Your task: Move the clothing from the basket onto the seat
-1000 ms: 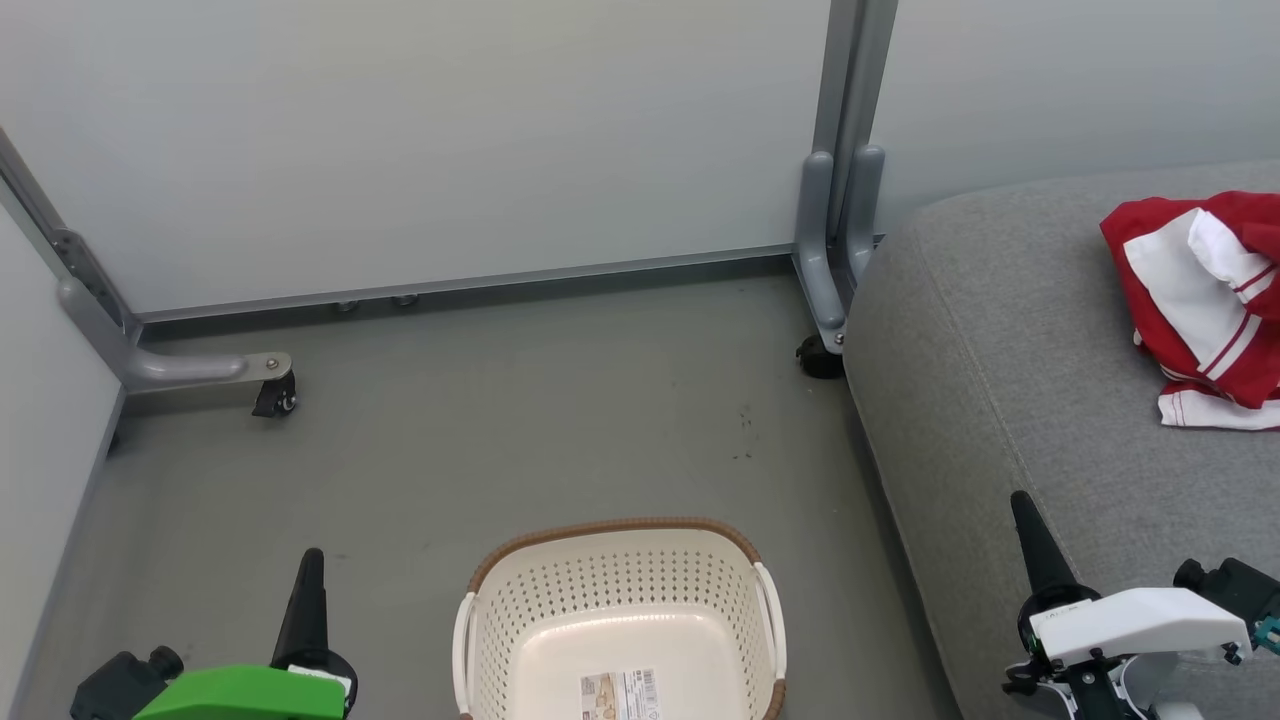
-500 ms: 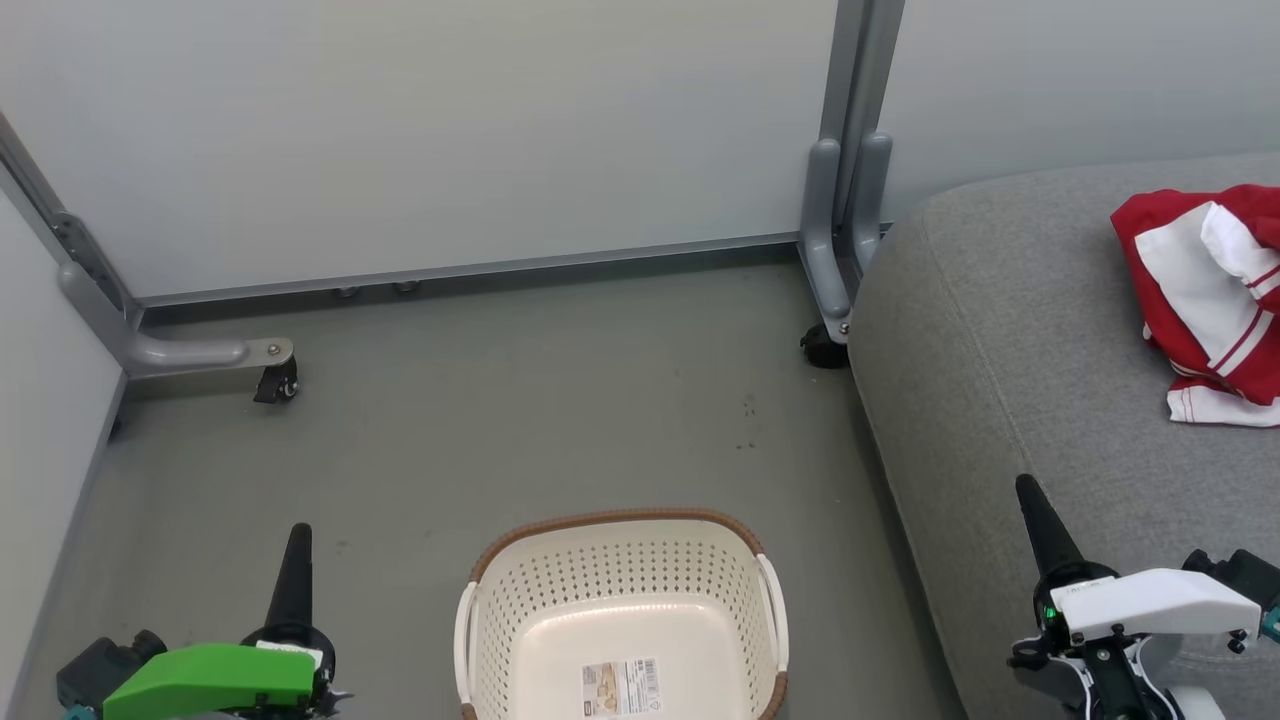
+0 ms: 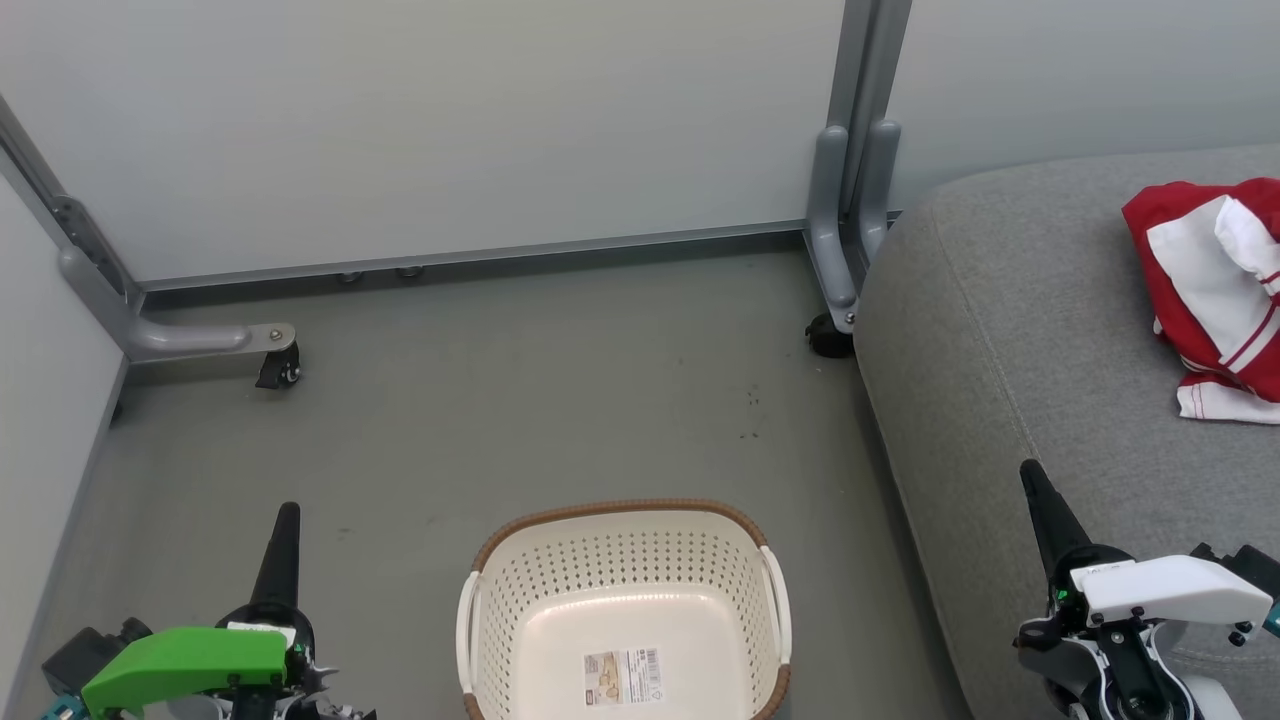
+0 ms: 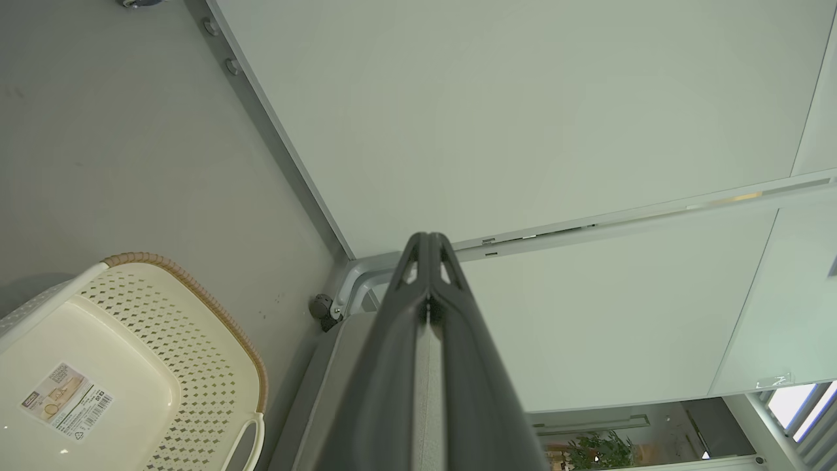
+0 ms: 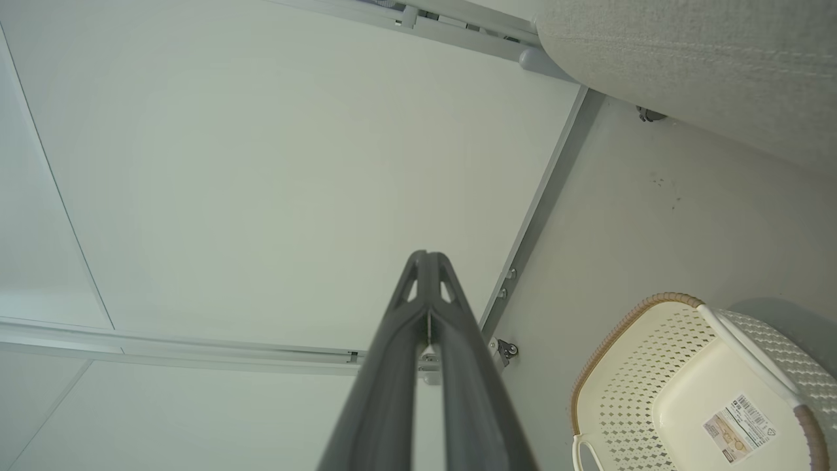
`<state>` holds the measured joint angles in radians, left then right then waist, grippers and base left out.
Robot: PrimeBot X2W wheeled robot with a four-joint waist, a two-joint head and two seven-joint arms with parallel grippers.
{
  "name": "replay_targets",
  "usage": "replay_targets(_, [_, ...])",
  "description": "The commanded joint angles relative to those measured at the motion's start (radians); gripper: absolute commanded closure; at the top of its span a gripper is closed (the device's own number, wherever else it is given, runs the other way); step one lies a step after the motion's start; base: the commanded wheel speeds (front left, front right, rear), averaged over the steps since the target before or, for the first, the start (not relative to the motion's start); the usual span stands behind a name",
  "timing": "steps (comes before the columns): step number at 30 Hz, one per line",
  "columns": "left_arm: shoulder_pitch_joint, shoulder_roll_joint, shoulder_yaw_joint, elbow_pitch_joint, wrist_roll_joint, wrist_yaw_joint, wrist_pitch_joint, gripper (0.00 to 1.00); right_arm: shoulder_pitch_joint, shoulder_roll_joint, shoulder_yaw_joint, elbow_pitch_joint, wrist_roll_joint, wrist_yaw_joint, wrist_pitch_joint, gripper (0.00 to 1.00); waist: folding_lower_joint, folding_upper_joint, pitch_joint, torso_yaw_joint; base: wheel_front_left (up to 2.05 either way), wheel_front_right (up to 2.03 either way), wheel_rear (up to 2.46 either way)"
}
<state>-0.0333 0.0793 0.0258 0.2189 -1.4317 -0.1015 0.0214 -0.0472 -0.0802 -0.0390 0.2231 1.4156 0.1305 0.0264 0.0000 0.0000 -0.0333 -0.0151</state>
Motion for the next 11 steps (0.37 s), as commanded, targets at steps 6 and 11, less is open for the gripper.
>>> replay_targets(6, [-0.037,0.005,0.016,0.003,-0.060,-0.012,0.017,1.00,-0.030,-0.001,-0.013,0.004,0.062,0.000,0.019,1.00,0.0000,0.0000,0.008,0.003,0.00,0.00,0.00])
replay_targets(11, [-0.049,0.004,0.024,0.009,-0.096,-0.016,0.028,1.00,-0.040,0.001,-0.020,0.008,0.101,0.000,0.029,1.00,0.0000,0.0000,0.014,0.006,0.00,0.00,0.00])
